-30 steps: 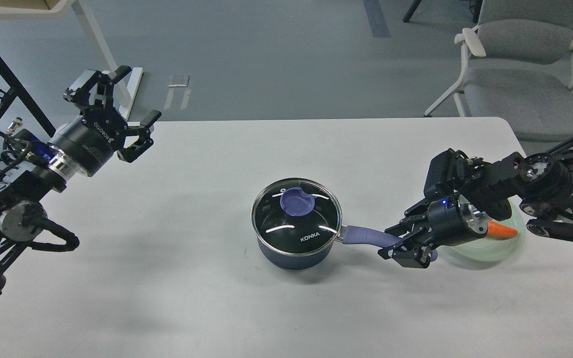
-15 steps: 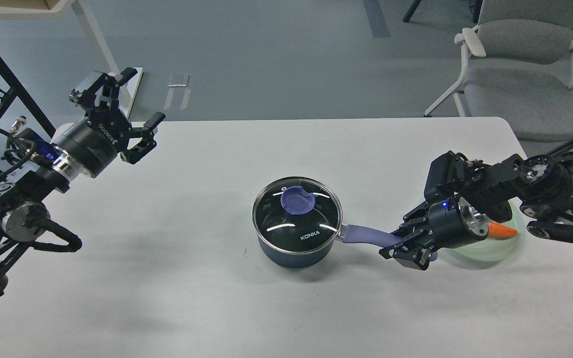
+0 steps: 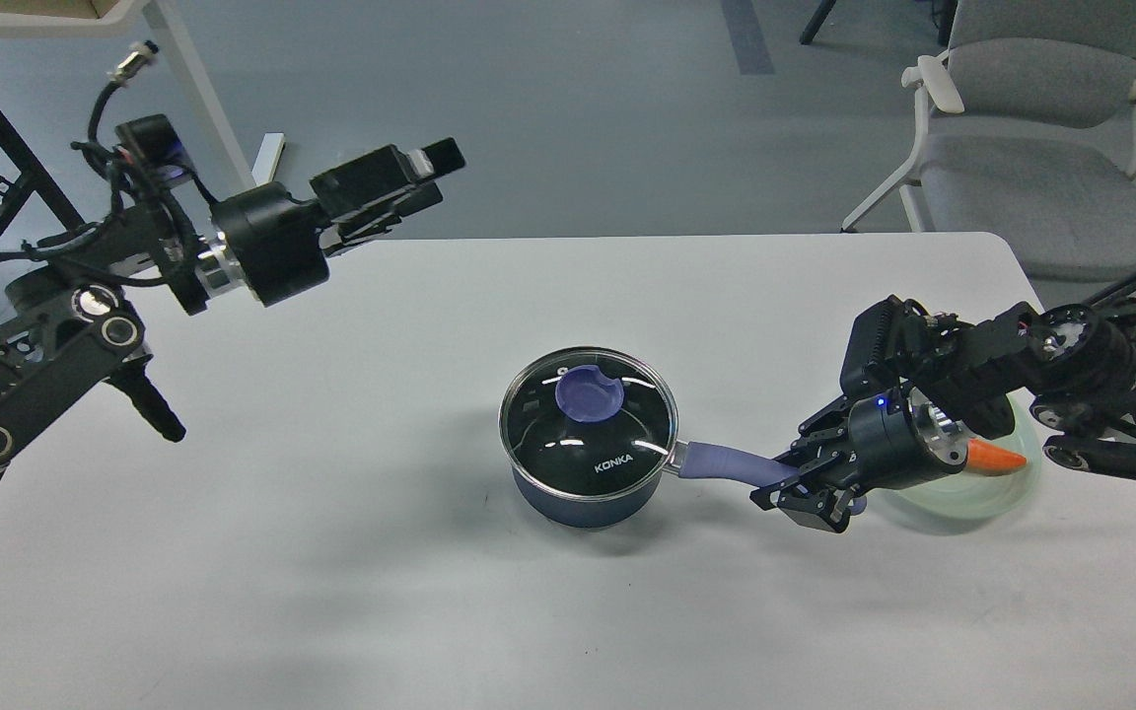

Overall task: Open pot lid
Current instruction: 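Reach the left gripper over the pot to the purple lid knob, then close the left gripper on the purple lid knob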

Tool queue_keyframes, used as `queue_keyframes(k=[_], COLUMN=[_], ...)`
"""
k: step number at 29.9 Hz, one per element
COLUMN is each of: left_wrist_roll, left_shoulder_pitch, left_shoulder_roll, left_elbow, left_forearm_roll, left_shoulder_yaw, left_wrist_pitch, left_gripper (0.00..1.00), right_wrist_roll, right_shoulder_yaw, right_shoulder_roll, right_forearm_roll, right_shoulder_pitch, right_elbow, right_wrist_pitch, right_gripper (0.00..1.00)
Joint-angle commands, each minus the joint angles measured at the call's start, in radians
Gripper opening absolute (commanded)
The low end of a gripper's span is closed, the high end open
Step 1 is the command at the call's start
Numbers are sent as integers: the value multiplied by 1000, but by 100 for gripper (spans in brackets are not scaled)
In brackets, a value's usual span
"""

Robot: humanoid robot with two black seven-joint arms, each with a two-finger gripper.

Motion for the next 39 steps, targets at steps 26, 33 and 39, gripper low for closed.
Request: queue_keyframes(k=[26,33,39], left_wrist_roll=[-2,-2,-2], left_shoulder_pitch=[-193,-184,-175], left_shoulder_roll=[-211,-220,-222], left_elbow=[173,201,201], left_forearm_roll=[528,535,544], left_shoulder_yaw=[591,591,595], left_wrist_pitch=[399,402,414], left_gripper=[99,99,95], right_wrist_roll=[0,0,0], right_shoulder_yaw=[-3,-2,-3], right_shoulder_roll=[-9,-9,-9], right_forearm_roll=[1,3,1], right_shoulder_pitch=[-16,-18,-18], right_elbow=[2,2,2], right_wrist_pitch=[0,0,0], right_gripper=[29,30,30])
